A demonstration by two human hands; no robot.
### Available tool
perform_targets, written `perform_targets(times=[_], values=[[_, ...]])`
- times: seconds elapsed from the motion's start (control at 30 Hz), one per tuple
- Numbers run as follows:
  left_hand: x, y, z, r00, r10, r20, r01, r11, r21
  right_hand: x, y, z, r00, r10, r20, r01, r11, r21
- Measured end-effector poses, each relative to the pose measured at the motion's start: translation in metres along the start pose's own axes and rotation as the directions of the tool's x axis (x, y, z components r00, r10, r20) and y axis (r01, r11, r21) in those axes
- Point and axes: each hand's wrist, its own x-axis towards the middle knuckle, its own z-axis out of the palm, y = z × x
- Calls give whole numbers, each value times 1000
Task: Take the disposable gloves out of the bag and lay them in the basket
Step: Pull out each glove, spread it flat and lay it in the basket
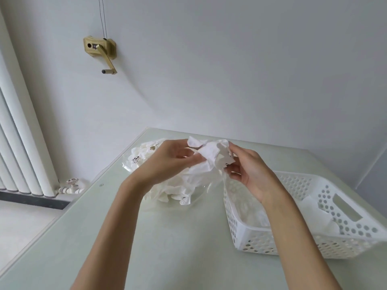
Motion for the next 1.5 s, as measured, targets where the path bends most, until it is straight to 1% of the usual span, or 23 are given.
perform_targets(times=[0.07, 0.1, 0.17, 0.2, 0.23, 0.3, 0.33, 0.4, 0.47, 0.5, 0.53, 0.63, 0.77, 0.83, 0.93, 0.97, 1.03, 1.1, 1.13, 1.23, 1.33, 1.4, 1.5], values=[[3, 4, 6, 996, -74, -50, 68, 991, -112, 0, -1, -4, 998, -12, -68, 11, 1000, -17], [4, 6, 8, 989, -125, -75, 112, 981, -158, -1, -2, -7, 991, -51, -125, 44, 997, -60], [6, 7, 9, 974, -188, -128, 162, 969, -189, -6, -11, -13, 949, -218, -226, 171, 963, -208], [8, 6, 9, 968, -196, -157, 165, 967, -193, -12, -17, -15, 926, -309, -217, 251, 933, -258], [8, 8, 10, 962, -203, -182, 165, 965, -203, -19, -23, -17, 915, -374, -150, 322, 903, -286], [10, 9, 12, 954, -207, -216, 161, 964, -213, -35, -31, -15, 897, -438, 68, 430, 824, -370], [10, 9, 15, 952, -204, -229, 158, 966, -204, -41, -32, -14, 875, -455, 167, 477, 748, -462], [10, 11, 19, 952, -184, -246, 157, 980, -123, -48, -33, -10, 821, -477, 316, 555, 534, -637], [11, 11, 20, 961, -176, -213, 175, 984, -25, -47, -33, -8, 775, -502, 385, 588, 346, -731], [10, 11, 20, 967, -181, -179, 185, 983, 6, -46, -32, -8, 752, -534, 386, 594, 295, -748], [10, 10, 19, 973, -185, -138, 189, 982, 18, -44, -32, -8, 733, -578, 360, 595, 287, -750], [7, 7, 17, 983, -183, 2, 183, 983, -22, -38, -28, -13, 717, -663, 216, 575, 387, -721], [12, 7, 24, 974, -166, 154, 204, 940, -274, -29, -24, -15, 803, -593, 58, 522, 653, -548], [15, 8, 32, 975, -124, 186, 183, 918, -350, -24, -20, -14, 799, -600, -20, 499, 682, -535], [13, 13, 49, 973, -56, 223, 117, 956, -270, -16, -16, -16, 788, -604, -120, 485, 728, -486], [12, 13, 55, 967, -65, 247, 128, 961, -246, -13, -15, -19, 800, -585, -133, 481, 758, -441], [11, 10, 68, 958, -83, 274, 147, 965, -219, -12, -14, -26, 856, -505, -115, 451, 836, -312], [13, 9, 79, 959, -67, 276, 123, 974, -189, -15, -16, -35, 894, -443, -75, 420, 883, -210], [13, 10, 84, 962, -61, 265, 108, 980, -168, -16, -18, -39, 901, -429, -63, 409, 888, -208], [15, 9, 91, 990, -23, 137, 41, 990, -133, -20, -22, -55, 887, -449, -109, 392, 856, -338], [18, 6, 84, 1000, -8, 16, 10, 991, -135, -27, -24, -77, 884, -437, -168, 325, 831, -451], [16, 8, 78, 1000, -9, -29, 4, 990, -143, -38, -26, -94, 914, -374, -159, 284, 868, -407], [13, 16, 73, 998, 25, -61, -37, 979, -203, -56, -31, -106, 962, -272, -14, 260, 931, -255]])
